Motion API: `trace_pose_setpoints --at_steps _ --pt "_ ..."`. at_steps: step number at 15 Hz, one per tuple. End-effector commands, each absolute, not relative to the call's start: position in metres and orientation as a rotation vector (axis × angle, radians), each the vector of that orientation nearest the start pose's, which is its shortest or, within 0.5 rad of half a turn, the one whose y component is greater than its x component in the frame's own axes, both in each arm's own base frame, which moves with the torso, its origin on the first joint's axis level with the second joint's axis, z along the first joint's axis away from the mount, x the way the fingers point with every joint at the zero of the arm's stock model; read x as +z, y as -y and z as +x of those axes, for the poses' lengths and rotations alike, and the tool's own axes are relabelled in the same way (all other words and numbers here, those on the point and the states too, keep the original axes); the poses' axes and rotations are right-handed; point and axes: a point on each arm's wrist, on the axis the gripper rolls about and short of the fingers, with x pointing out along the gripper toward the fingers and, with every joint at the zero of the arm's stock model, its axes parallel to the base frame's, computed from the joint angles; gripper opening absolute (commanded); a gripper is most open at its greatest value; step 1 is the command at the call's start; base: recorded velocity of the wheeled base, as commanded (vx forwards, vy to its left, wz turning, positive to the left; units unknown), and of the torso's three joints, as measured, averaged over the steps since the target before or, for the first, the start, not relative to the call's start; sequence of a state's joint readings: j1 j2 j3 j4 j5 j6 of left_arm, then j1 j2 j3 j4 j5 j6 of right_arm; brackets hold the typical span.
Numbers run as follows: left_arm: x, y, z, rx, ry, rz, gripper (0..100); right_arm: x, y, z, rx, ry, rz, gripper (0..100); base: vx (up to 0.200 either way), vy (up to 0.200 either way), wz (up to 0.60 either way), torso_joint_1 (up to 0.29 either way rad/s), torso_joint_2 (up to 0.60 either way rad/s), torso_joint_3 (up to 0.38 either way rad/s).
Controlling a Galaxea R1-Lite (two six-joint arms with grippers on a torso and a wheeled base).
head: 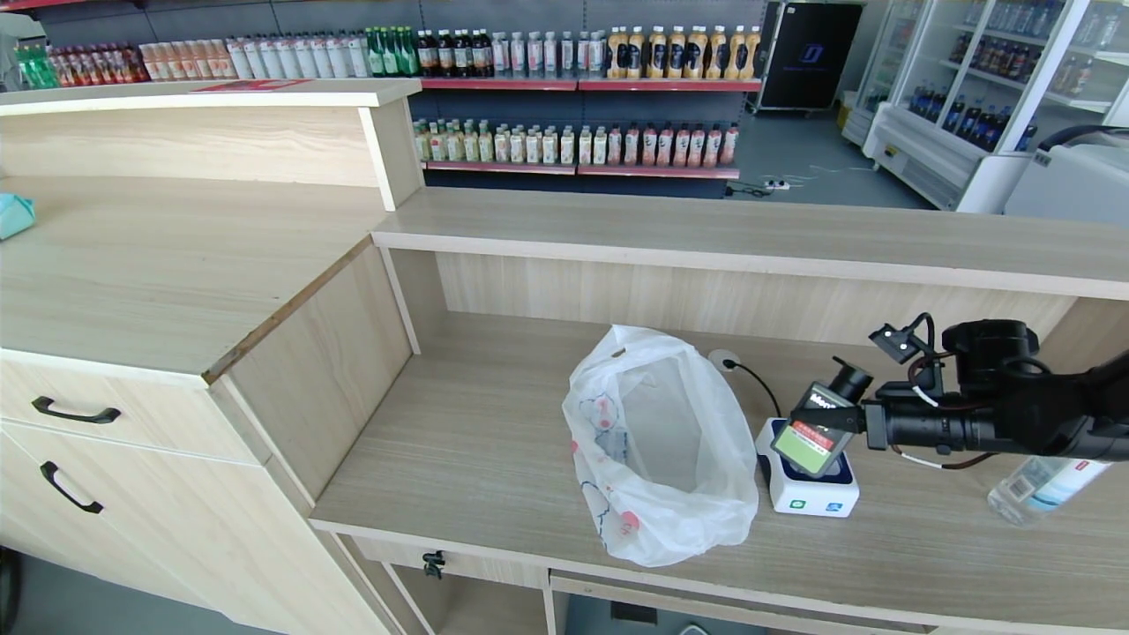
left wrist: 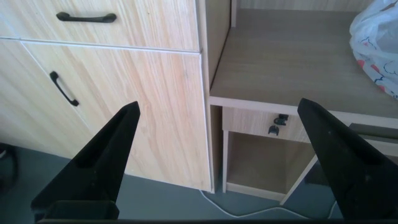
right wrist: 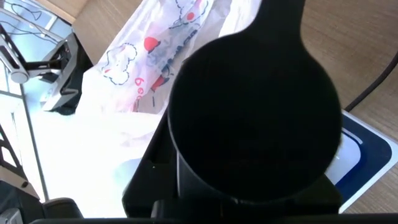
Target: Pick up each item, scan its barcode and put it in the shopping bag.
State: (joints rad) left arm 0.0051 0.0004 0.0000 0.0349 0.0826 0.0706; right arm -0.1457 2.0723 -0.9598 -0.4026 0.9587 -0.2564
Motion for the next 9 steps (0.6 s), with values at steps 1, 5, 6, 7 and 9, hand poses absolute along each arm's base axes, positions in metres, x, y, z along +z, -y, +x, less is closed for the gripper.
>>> trace_pose_setpoints --at_steps 1,5,6,7,9 --pt "0.072 -0.002 -0.023 0.086 -0.038 0.072 100 0.08 0.034 0.359 0.847 -0.512 0.147 0 0.0 0.0 0.0 0.0 0.0 0.0" --pt "0.072 -0.002 -0.023 0.086 -0.038 0.072 100 0.083 0.034 0.359 0.844 -0.503 0.145 0 0.0 0.0 0.0 0.0 0.0 0.0" --pt "0.072 -0.002 -0.023 0.086 -0.038 0.072 100 0.086 0.035 0.358 0.843 -0.497 0.141 0 0.0 0.0 0.0 0.0 0.0 0.0" --pt "0.072 -0.002 -0.023 0.088 -0.038 0.072 100 0.094 0.035 0.354 0.84 -0.483 0.131 0 0.0 0.0 0.0 0.0 0.0 0.0" --pt "0.072 -0.002 -0.023 0.088 -0.038 0.072 100 0.123 0.036 0.332 0.818 -0.445 0.104 0 0.0 0.0 0.0 0.0 0.0 0.0"
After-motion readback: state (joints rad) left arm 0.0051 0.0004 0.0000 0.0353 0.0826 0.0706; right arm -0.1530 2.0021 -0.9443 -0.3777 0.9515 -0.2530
